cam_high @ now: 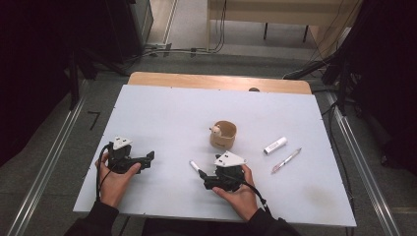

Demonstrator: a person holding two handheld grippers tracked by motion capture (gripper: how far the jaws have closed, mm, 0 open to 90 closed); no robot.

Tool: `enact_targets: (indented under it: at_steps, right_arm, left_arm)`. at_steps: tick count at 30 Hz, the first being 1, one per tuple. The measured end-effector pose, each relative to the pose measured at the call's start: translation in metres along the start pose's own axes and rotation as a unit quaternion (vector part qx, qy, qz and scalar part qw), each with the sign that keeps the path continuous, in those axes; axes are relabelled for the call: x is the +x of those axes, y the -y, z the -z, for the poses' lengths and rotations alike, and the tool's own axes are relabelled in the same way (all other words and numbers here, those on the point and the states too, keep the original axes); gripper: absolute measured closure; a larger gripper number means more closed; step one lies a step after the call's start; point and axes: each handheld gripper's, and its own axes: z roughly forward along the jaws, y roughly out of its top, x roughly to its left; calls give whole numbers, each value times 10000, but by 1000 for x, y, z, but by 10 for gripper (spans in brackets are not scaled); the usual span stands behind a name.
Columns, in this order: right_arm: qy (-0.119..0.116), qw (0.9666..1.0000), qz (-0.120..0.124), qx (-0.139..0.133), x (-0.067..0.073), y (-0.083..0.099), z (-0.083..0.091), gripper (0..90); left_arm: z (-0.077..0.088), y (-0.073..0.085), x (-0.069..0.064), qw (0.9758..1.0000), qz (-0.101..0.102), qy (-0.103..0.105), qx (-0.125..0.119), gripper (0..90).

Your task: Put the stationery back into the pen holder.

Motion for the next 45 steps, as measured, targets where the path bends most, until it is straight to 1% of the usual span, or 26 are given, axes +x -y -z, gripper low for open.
enact_targets:
  at_steps: [3, 11, 13, 16, 17, 20, 22, 25, 26, 30, 31, 33, 35, 41, 45]
  right_arm:
    - [-33, 10000, 70, 33, 2, 0, -3, 211]
    - [-184, 9998, 83, 92, 7, 1, -9, 264]
    - [-198, 9996, 146, 136, 9, 1, -12, 300]
    - [-227, 9995, 155, 130, 9, 1, -12, 333]
    - [-209, 9995, 184, 158, 10, 1, -13, 366]
    - [-212, 9993, 244, 206, 11, 0, -13, 389]
    - [-224, 9989, 311, 261, 12, 0, -15, 429]
    - [-252, 9987, 323, 300, 12, 0, -15, 450]
    - [-260, 9986, 328, 338, 13, 0, -16, 484]
    - [-292, 9981, 370, 387, 13, 0, -17, 498]
    - [-307, 9979, 351, 443, 13, -1, -17, 518]
    - [-313, 9978, 344, 465, 13, -1, -18, 530]
    - [-330, 9974, 396, 500, 13, -1, -19, 572]
    - [-318, 9976, 345, 503, 13, -1, -19, 619]
    - [-290, 9972, 471, 510, 16, -1, -18, 675]
  left_arm:
    - [0, 0, 0, 10000, -8, 5, 4, 40]
    - [0, 0, 0, 10000, -26, 8, 21, 40]
    - [0, 0, 0, 10000, -19, 8, 13, 40]
    - [0, 0, 0, 10000, -26, 6, 27, 40]
    - [0, 0, 0, 10000, -28, 3, 29, 40]
    - [0, 0, 0, 10000, -20, 9, 23, 40]
    - [0, 0, 0, 10000, -21, 10, 23, 40]
    - [0, 0, 0, 10000, -26, 11, 30, 40]
    - [0, 0, 0, 10000, -29, 10, 33, 40]
    - [0, 0, 0, 10000, -32, 13, 40, 40]
    - [0, 0, 0, 10000, -32, 14, 39, 40]
    - [0, 0, 0, 10000, -28, 14, 32, 40]
    - [0, 0, 0, 10000, -33, 13, 37, 40]
    - [0, 0, -1, 10000, -28, 14, 34, 40]
    - [0, 0, 0, 10000, -35, 17, 34, 40]
